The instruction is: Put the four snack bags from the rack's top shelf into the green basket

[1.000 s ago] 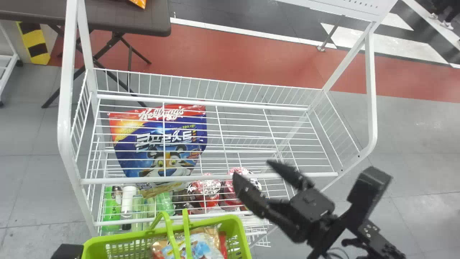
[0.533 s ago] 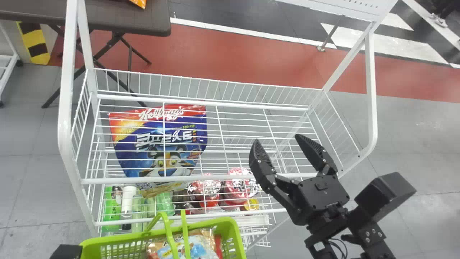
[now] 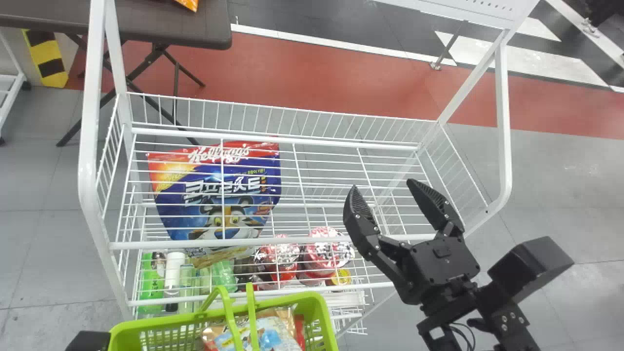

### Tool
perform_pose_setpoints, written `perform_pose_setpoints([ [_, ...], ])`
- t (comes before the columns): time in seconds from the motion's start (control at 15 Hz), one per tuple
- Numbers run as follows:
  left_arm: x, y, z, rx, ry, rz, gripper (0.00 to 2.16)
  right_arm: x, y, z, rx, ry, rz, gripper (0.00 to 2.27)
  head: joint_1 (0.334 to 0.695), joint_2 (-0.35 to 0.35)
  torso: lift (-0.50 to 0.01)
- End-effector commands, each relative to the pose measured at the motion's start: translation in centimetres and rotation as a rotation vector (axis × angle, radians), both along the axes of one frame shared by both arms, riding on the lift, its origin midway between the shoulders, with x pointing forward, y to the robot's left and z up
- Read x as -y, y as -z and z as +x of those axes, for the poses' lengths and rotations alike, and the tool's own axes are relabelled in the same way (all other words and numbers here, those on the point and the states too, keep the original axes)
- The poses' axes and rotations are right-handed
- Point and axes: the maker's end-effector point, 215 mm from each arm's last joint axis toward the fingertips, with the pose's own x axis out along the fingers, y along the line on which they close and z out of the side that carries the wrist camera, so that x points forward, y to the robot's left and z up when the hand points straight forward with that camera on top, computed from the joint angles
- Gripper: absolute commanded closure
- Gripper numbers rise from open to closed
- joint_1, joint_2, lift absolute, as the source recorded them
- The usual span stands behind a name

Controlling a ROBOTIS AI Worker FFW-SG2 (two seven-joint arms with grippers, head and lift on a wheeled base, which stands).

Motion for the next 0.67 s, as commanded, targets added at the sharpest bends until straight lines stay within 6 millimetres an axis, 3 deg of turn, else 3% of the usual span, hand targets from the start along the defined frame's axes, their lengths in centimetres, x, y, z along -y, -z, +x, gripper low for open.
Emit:
perform_pose_setpoints([
  [0.0,-0.01,0.04,-0.06,-0.002,-0.001,0.001,1.58,-0.01,-0.08,0.0,0.002,-0.001,0.001,0.07,0.695,-0.35,0.0],
  [0.6,0.03,-0.18,-0.03,0.008,0.0,-0.002,1.58,0.74,-0.8,-0.13,0.033,0.01,0.001,0.07,0.695,-0.35,0.0],
])
